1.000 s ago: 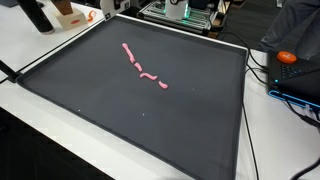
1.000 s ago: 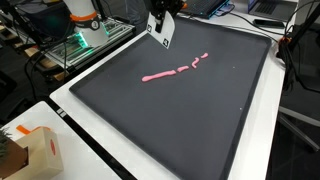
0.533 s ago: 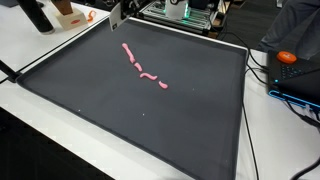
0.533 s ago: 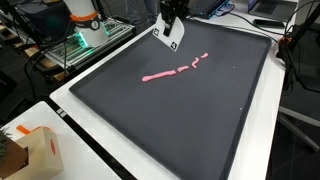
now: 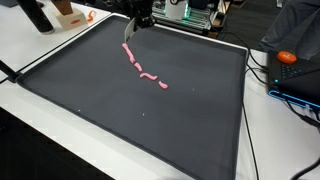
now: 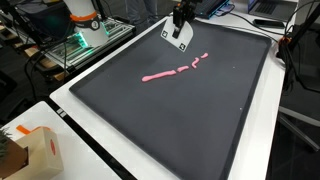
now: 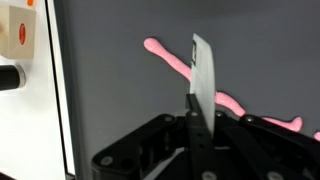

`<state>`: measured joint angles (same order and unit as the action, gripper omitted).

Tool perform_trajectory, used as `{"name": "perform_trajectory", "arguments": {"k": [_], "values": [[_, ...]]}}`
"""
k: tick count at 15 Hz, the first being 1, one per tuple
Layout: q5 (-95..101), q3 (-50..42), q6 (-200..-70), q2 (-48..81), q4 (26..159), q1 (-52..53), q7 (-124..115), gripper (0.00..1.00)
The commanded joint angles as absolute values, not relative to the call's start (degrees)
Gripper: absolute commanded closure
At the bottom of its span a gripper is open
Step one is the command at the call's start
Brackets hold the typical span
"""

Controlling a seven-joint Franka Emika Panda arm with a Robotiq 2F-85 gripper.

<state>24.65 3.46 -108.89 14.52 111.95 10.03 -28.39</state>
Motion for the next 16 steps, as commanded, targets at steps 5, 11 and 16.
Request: {"name": "perform_trajectory", "arguments": {"k": [5,11,16], "values": [[24.2,4.2,-108.2,18.9,108.2,12.2,-24.3,0.99],[22.3,5.4,-108.6,21.0,105.5,12.6,-17.6,0.99],[19.0,6.8,-109.0,22.7,103.5,13.0,-13.1,0.99]]}}
